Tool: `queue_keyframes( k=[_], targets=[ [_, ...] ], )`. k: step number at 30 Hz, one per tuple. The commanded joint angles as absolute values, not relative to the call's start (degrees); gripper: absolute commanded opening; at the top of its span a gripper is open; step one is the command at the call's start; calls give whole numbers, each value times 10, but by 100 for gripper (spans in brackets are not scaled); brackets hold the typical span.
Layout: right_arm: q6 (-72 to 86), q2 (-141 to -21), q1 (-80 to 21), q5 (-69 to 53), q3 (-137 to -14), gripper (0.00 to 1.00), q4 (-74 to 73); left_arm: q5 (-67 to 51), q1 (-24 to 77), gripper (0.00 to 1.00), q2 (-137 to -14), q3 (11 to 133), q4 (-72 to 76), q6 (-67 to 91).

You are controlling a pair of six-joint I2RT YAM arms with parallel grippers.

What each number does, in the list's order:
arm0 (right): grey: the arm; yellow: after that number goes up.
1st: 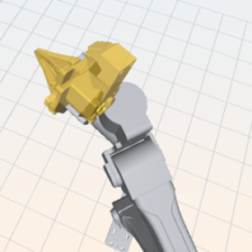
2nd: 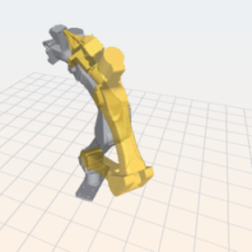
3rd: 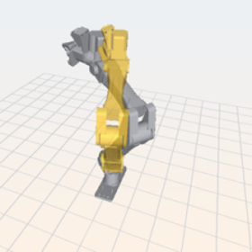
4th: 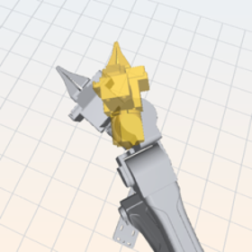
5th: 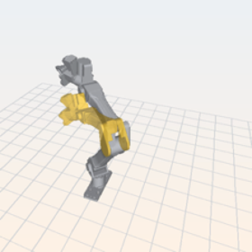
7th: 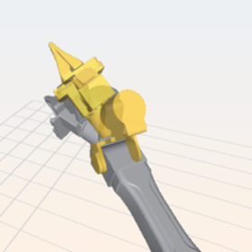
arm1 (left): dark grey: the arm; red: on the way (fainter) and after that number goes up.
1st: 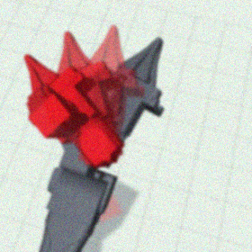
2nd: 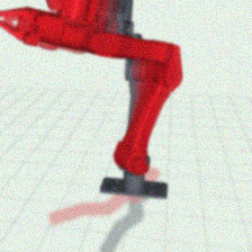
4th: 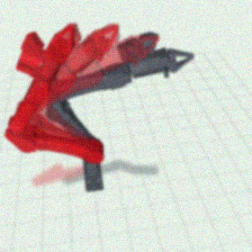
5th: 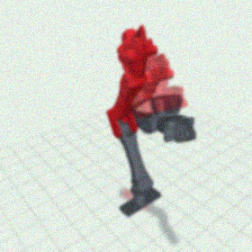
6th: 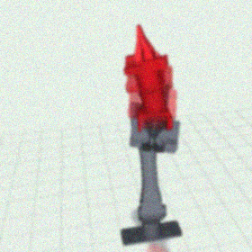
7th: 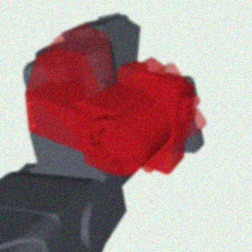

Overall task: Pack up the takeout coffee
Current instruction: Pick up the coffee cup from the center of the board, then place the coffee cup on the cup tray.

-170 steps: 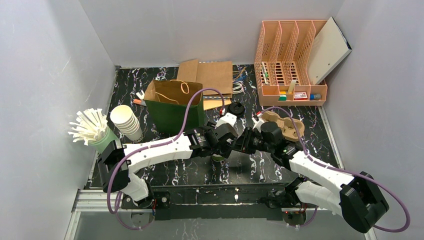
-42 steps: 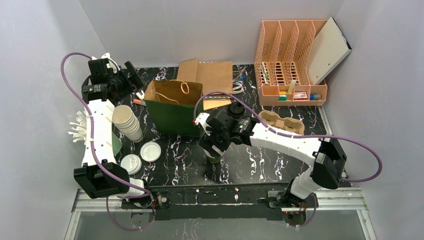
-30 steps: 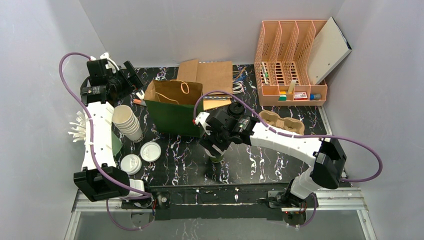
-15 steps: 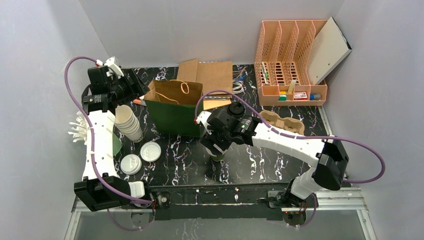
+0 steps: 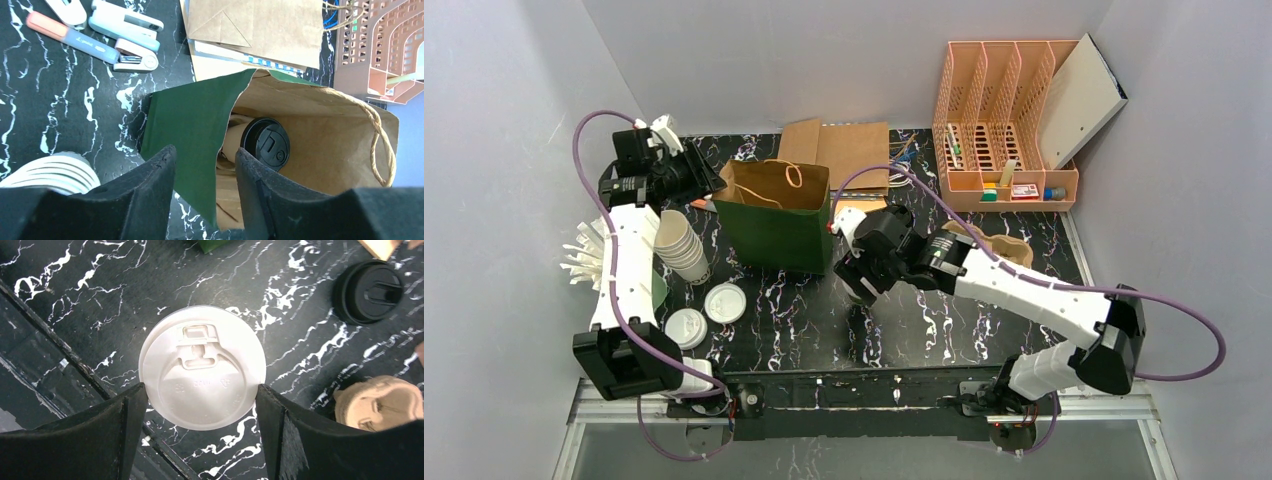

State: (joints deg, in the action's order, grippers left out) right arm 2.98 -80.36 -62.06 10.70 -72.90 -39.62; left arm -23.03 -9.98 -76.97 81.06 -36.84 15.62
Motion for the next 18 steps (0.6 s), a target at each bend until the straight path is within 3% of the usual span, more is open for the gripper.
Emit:
queue_keyframes(
  k=[1,6,10,13,18],
  targets=[
    [57,-761,-623,177,-767,78,-417,-234,-74,43,-789,836,-367,149],
    [75,-724,-608,237,-788,76,-443,-187,-17,35,-812,854,-377,135],
    [72,-701,-598,254,-821,74,-452,-142,32,13,-817,872,-387,114],
    [62,-693,-598,268,-855,72,-456,-142,56,1,-812,875,-387,107],
    [31,-684,-598,279,-907,71,-457,-172,77,0,-793,869,-408,118]
  ],
)
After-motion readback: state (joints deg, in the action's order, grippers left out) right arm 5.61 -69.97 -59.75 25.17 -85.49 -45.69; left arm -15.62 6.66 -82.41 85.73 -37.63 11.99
